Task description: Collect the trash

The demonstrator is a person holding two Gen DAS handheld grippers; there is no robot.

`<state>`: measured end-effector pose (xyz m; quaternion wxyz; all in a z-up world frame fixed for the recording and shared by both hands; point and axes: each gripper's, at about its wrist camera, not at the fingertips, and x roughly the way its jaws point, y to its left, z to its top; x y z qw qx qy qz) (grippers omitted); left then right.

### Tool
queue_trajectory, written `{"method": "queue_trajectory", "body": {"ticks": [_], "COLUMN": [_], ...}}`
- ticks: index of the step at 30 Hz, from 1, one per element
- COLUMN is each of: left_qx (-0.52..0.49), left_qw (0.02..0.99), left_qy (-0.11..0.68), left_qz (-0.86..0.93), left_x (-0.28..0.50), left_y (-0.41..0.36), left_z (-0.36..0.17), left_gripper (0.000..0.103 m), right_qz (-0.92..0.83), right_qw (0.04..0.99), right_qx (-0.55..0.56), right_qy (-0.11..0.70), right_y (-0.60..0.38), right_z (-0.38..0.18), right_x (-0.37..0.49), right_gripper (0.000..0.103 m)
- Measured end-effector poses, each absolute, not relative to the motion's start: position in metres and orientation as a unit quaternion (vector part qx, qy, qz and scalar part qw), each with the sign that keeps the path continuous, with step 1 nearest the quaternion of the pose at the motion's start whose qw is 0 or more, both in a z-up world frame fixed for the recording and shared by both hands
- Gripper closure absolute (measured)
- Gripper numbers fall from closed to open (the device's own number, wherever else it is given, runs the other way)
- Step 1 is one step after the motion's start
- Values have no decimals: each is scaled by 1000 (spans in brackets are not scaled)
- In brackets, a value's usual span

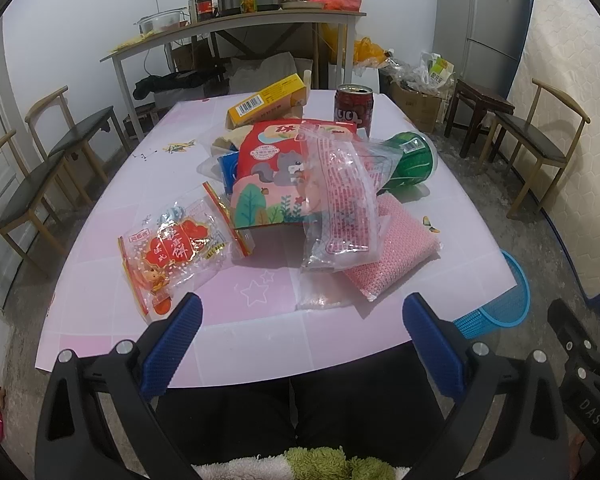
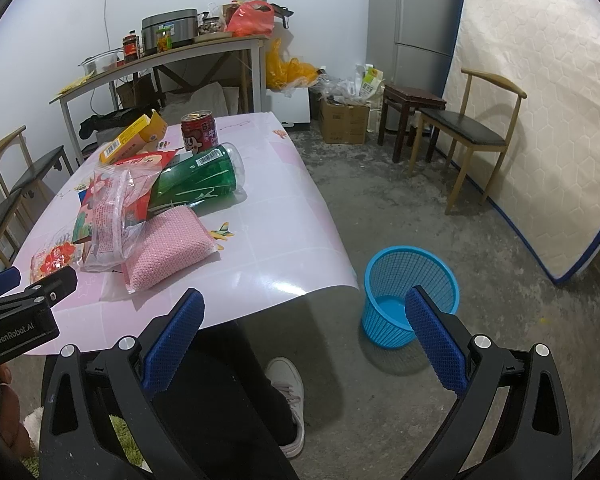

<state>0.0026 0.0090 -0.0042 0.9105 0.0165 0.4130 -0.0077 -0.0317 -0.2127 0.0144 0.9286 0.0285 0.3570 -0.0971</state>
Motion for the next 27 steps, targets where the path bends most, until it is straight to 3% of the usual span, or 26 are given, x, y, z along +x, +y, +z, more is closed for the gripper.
{"method": "queue_trajectory", "body": {"ticks": [27], "left_qx": [16], "left_qw": [909], "left_qy": [417], "left_qz": [-8], "left_x": [3], "left_y": [9], "left_z": [-6], "left_gripper": [5], "right_qz": [-95], "right_qw": [929], "right_qx": [27], "right_qy": [357], "right_y": [-208], "right_z": [13], "right_x": [-26], "right_gripper": [7]}}
